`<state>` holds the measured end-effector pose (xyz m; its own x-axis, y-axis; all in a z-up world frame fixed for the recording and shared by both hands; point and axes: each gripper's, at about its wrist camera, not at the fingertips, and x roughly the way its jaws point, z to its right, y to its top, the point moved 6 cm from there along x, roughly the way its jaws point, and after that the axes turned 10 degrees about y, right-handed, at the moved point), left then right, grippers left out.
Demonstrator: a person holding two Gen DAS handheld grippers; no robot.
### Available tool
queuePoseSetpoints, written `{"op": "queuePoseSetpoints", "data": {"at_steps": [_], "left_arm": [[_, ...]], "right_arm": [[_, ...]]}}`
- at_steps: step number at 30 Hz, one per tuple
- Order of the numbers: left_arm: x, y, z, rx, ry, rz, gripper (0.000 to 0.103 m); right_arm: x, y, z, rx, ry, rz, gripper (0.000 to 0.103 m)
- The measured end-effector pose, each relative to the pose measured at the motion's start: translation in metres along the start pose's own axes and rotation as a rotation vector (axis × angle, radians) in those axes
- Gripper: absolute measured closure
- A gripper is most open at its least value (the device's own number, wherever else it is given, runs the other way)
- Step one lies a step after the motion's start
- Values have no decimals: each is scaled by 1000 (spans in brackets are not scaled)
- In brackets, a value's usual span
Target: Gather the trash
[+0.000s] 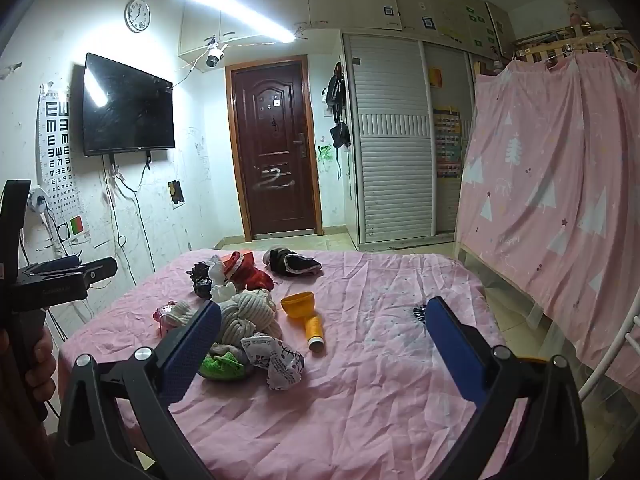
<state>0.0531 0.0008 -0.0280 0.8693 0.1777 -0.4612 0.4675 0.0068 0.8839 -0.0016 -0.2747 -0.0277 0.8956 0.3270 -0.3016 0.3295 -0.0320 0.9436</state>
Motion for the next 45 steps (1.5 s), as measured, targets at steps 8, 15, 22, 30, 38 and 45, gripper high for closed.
{"op": "queuePoseSetpoints", "data": {"at_steps": [8, 15, 22, 30, 38, 45], "left_arm": [[2, 0, -4, 0, 0, 0, 5], [2, 0, -4, 0, 1, 0, 5], [2, 0, -4, 1, 1, 0, 5], [2, 0, -4, 2, 2, 1, 5], [2, 0, -4, 2, 3, 1, 5], [2, -1, -3, 2, 3, 0, 5]], "right_arm": [[1, 0, -1, -1, -1, 0, 8], [2, 0, -1, 0, -1, -1, 8], [2, 0, -3, -2, 0, 2, 8], [3, 1, -5, -4, 0, 0, 8], [4, 1, -6, -4, 0, 0, 8], [4, 1, -5, -5, -1, 1, 8]]}}
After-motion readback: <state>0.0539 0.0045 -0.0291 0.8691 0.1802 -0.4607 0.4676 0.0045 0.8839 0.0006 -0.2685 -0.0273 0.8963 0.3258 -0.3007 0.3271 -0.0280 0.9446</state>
